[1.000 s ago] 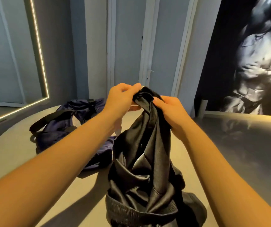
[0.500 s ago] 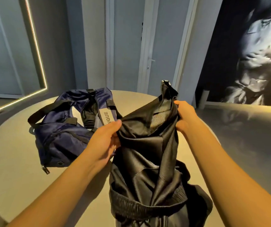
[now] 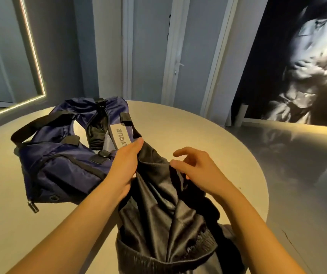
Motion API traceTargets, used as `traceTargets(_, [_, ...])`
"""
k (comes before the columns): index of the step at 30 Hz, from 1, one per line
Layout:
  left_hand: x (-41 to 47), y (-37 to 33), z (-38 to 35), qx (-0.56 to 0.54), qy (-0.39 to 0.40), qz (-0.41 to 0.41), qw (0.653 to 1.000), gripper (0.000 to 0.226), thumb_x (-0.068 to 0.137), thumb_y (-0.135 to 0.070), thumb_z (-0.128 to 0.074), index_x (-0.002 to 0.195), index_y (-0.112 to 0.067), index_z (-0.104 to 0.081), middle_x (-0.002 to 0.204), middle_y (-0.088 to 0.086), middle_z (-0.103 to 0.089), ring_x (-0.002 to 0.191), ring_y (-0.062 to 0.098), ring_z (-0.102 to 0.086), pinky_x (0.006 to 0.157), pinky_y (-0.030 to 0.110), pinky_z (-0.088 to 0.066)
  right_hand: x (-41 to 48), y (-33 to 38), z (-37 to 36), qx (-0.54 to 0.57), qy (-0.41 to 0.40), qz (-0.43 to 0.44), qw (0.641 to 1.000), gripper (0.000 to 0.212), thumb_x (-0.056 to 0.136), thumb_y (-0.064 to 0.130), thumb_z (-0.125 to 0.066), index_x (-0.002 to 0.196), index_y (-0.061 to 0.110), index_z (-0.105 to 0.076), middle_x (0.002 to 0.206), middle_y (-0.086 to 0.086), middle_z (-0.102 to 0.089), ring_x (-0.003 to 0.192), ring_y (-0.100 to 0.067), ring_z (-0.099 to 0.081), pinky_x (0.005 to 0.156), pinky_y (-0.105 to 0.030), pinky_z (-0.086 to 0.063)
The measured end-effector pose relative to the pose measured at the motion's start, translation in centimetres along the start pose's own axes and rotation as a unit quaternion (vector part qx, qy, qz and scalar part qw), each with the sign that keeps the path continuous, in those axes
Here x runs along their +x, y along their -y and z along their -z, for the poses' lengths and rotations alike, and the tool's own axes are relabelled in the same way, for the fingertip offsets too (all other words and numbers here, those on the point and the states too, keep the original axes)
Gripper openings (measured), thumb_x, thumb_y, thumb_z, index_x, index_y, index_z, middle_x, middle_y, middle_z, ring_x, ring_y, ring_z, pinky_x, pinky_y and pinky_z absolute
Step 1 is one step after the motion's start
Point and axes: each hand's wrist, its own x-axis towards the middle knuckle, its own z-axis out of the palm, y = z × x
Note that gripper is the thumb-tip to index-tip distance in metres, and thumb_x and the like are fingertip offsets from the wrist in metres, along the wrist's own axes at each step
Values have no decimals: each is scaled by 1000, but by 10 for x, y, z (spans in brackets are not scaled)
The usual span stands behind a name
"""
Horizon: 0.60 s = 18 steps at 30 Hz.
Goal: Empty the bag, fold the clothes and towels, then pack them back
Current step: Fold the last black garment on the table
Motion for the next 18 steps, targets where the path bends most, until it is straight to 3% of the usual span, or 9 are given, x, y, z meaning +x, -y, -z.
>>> traceTargets(1, [-1, 0, -2, 16, 7, -14, 1000, 44, 97, -45, -65, 133, -20, -61, 138, 5, -60, 125, 26, -57, 114, 47, -42, -1, 0, -2, -19, 39, 6, 999, 21, 91, 47, -70, 104, 30, -72, 88, 1, -73, 79, -14, -69, 76, -32, -57])
traceTargets(3, [-3, -4, -2, 56, -3, -62, 997, 9, 102, -32, -61, 99, -27, -67, 115, 4, -65, 117, 24, -59, 109, 44, -44, -1, 1, -5, -49, 89, 44, 994, 15, 93, 35, -71, 91, 20, -73, 78, 3, -71, 68, -11, -63, 67, -27, -52])
traceTargets(5, [2, -6, 3, 113, -14, -112, 987, 32, 104, -30, -58, 78, -12, -60, 92, 4, -62, 97, 19, -56, 93, 38, -44, 0, 5, -3, -58, 94, 69, 991, 22, 96, 24, -69, 76, 12, -67, 63, 5, -61, 58, -9, -53, 59, -22, -44])
traceTargets(7, [10, -11, 10, 122, -57, -135, 982, 44, 103, -36, -59, 80, 2, -60, 87, 10, -57, 84, 16, -51, 78, 35, -38, 2, 15, 8, -21, 75, 46, 996, 25, 97, 21, -67, 76, 7, -67, 58, 2, -57, 55, -11, -51, 56, -21, -44])
traceTargets(10, [25, -27, 19, 88, -112, -116, 983, 34, 101, -38, -61, 82, -10, -57, 85, 10, -52, 77, 19, -47, 72, 35, -35, 15, 38, 28, 117, 8, -4, 993, 26, 98, 23, -65, 77, 8, -66, 58, -3, -57, 55, -16, -51, 55, -24, -46])
traceTargets(12, [27, -36, 16, 99, -95, -135, 981, 36, 100, -36, -63, 81, -6, -56, 83, 12, -53, 75, 23, -50, 71, 36, -42, 30, 52, 31, 186, -66, -22, 980, 28, 101, 24, -62, 77, 9, -62, 57, -3, -58, 50, -16, -51, 53, -27, -46])
traceTargets(14, [10, -39, 13, 151, -70, -172, 971, 23, 97, -32, -67, 90, -13, -56, 91, 10, -61, 81, 24, -60, 74, 39, -52, 43, 65, 26, 213, -116, -40, 969, 26, 103, 22, -58, 81, 9, -62, 57, -5, -61, 46, -17, -54, 49, -27, -48])
traceTargets(16, [-20, -27, 13, 224, -35, -224, 948, 20, 93, -28, -70, 94, -16, -55, 86, 3, -60, 74, 13, -56, 70, 28, -47, 53, 76, 21, 240, -154, -67, 956, 23, 104, 21, -57, 86, 7, -62, 58, -7, -64, 45, -17, -59, 46, -25, -50])
traceTargets(18, [-54, -8, 17, 290, 61, -246, 923, 25, 88, -40, -73, 88, -21, -58, 78, -4, -58, 67, 8, -55, 66, 25, -46, 61, 79, 20, 292, -189, -93, 933, 22, 105, 21, -55, 88, 7, -61, 59, -7, -67, 46, -17, -62, 45, -25, -53])
